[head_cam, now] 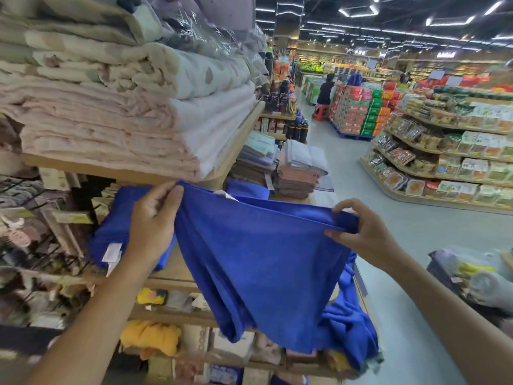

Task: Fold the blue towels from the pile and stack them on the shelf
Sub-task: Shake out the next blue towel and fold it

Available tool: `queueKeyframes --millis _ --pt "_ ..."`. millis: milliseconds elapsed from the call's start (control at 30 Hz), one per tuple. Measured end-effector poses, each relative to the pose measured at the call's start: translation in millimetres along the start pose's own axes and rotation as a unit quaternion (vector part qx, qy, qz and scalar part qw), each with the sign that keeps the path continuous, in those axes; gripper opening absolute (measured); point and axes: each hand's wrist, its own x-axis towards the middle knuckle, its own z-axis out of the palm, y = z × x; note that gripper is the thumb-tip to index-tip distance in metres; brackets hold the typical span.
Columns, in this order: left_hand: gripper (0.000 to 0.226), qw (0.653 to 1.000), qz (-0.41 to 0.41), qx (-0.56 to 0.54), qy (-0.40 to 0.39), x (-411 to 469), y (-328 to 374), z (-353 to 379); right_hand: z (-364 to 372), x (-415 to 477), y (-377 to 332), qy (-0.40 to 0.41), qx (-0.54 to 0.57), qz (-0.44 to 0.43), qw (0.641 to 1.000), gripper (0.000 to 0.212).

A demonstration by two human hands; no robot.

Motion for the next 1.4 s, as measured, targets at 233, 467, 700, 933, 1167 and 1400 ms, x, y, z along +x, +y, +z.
queueKeyframes --millis 233,467,700,933,1167,1400 --pt "0.015 0.997 -0.066 0.033 0.007 -23 -48 -19 27 -24 35 -0.043 0.219 0.180 0.958 0.030" --pt "0.025 0.995 -0.094 0.033 -0.025 -32 -66 -26 38 -35 34 -0.076 -0.003 0.074 0.994 0.029" --pt "0.017 0.990 -0.141 0.015 -0.003 -37 -76 -29 36 -34 20 -0.107 0.167 0.171 0.965 0.015" --pt "0.051 0.984 -0.178 -0.014 0.015 -43 -83 -45 43 -36 30 -0.088 0.349 0.198 0.912 0.017" --pt "0.055 0.983 -0.184 -0.006 0.013 -46 -80 -44 48 -35 33 0.012 0.153 0.189 0.970 0.082" --pt "0.053 0.984 -0.179 0.003 0.022 -46 -80 -43 38 -37 36 -0.085 0.199 0.180 0.960 0.026"
